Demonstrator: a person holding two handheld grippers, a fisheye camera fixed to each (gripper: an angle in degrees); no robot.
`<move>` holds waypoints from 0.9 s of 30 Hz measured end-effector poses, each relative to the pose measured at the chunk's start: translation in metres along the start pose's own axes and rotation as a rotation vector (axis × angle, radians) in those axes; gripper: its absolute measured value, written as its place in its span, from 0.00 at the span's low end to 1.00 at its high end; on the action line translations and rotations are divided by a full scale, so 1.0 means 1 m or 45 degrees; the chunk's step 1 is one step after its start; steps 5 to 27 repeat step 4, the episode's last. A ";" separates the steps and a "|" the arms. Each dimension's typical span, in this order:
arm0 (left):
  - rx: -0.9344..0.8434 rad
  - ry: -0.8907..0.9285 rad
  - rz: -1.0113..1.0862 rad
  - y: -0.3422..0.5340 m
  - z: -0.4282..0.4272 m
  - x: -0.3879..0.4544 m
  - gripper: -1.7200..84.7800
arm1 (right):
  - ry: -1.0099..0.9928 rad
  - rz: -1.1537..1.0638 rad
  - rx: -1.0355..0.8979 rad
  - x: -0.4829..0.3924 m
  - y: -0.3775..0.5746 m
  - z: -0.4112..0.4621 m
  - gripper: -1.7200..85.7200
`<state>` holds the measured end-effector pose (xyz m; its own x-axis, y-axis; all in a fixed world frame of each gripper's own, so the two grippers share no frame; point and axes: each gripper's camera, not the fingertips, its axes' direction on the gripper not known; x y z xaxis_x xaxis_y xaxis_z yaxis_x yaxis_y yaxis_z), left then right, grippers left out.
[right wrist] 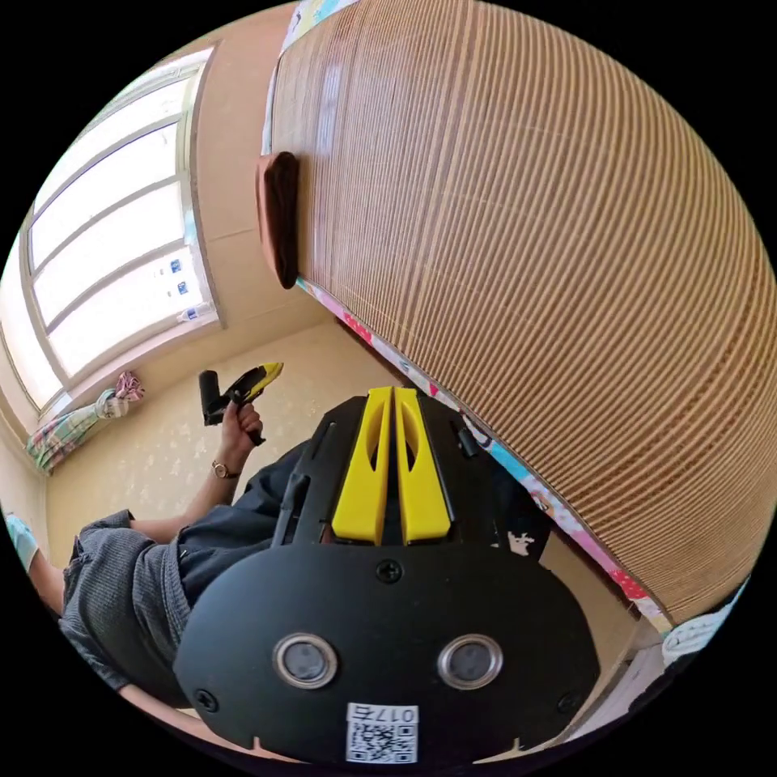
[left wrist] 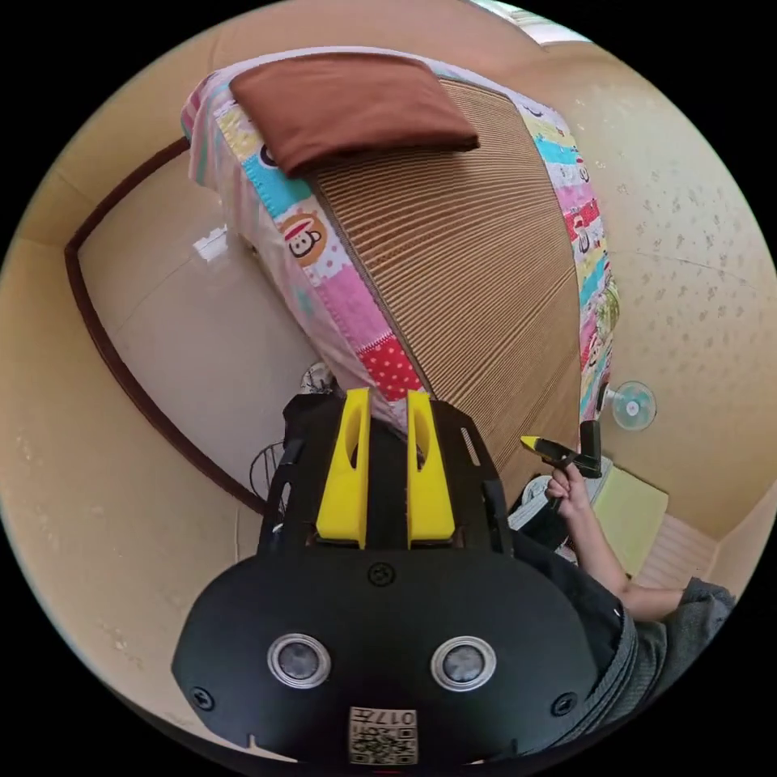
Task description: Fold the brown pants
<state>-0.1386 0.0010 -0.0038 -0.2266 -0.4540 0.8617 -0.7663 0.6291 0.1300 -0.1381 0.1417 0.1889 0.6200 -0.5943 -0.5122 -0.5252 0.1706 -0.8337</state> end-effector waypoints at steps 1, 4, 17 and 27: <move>-0.012 -0.031 0.127 -0.002 0.009 0.034 0.11 | 0.045 0.012 0.089 0.004 0.030 -0.034 0.02; -0.071 -0.155 0.508 0.005 0.037 0.132 0.10 | 0.107 -0.025 0.357 -0.005 0.106 -0.119 0.03; -0.071 -0.155 0.508 0.005 0.037 0.132 0.10 | 0.107 -0.025 0.357 -0.005 0.106 -0.119 0.03; -0.071 -0.155 0.508 0.005 0.037 0.132 0.10 | 0.107 -0.025 0.357 -0.005 0.106 -0.119 0.03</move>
